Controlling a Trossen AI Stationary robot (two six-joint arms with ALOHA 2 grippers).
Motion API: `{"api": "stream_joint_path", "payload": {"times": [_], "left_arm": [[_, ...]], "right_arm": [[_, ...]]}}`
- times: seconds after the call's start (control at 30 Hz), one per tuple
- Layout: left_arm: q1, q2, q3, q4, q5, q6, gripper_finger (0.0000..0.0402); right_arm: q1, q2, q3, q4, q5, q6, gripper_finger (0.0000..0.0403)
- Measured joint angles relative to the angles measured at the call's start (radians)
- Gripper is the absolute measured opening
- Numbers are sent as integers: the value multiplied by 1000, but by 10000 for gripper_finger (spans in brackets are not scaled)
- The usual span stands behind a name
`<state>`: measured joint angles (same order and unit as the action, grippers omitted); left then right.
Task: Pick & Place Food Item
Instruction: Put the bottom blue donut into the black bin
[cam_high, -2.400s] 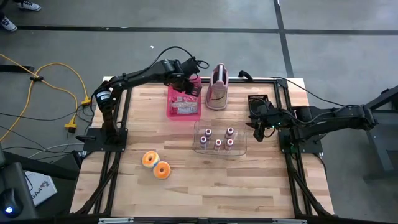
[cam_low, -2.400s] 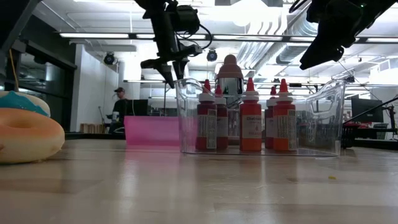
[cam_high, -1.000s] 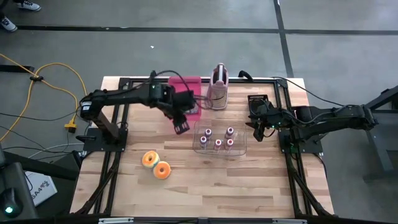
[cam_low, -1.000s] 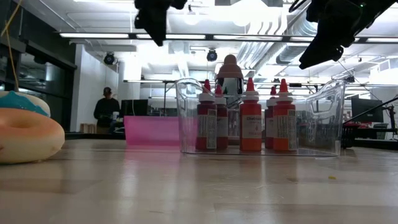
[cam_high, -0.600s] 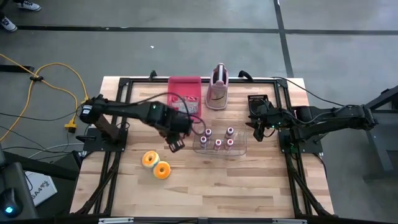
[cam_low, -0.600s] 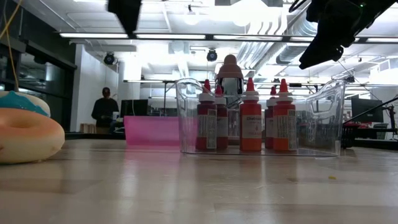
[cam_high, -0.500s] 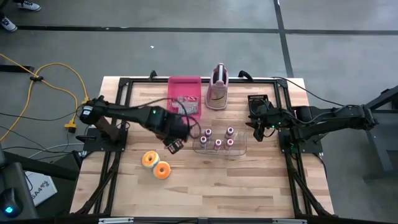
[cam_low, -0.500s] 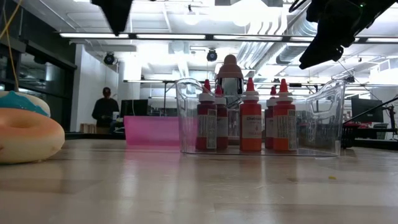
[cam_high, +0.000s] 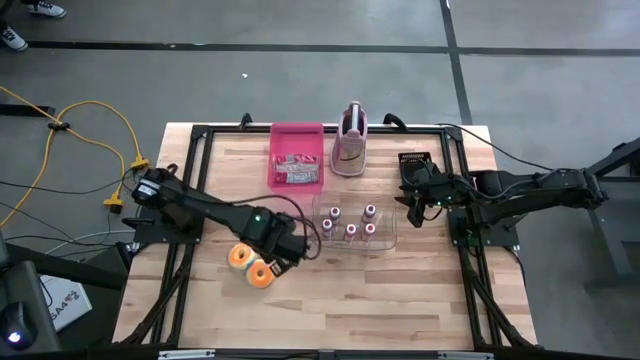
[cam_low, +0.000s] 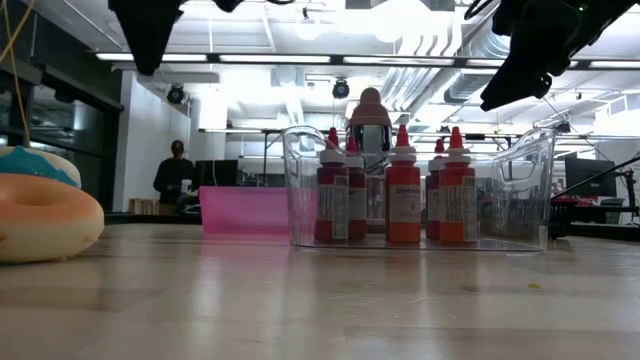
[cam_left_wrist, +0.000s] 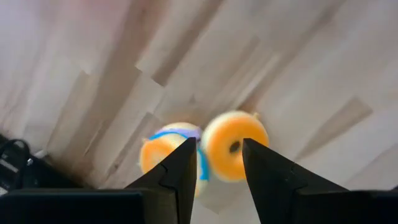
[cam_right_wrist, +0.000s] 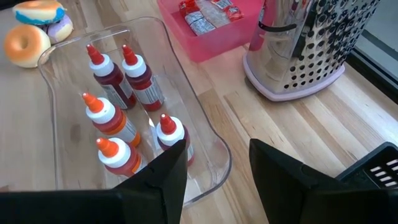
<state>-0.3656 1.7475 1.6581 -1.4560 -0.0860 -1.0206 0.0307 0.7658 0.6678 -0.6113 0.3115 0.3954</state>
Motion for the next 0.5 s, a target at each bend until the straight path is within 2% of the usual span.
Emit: {"api": "stream_joint_path", "payload": {"times": [0.17, 0.37, 0.5], "left_arm": [[-57, 16, 0, 0, 6, 48, 122], [-130, 16, 0, -54, -12, 21, 122], [-187, 16, 0, -52, -24, 29, 137]], "right_arm": [[0, 0, 0, 3, 0, 0, 161], [0, 0, 0, 3, 0, 0, 161], [0, 0, 0, 3, 0, 0, 161]]}}
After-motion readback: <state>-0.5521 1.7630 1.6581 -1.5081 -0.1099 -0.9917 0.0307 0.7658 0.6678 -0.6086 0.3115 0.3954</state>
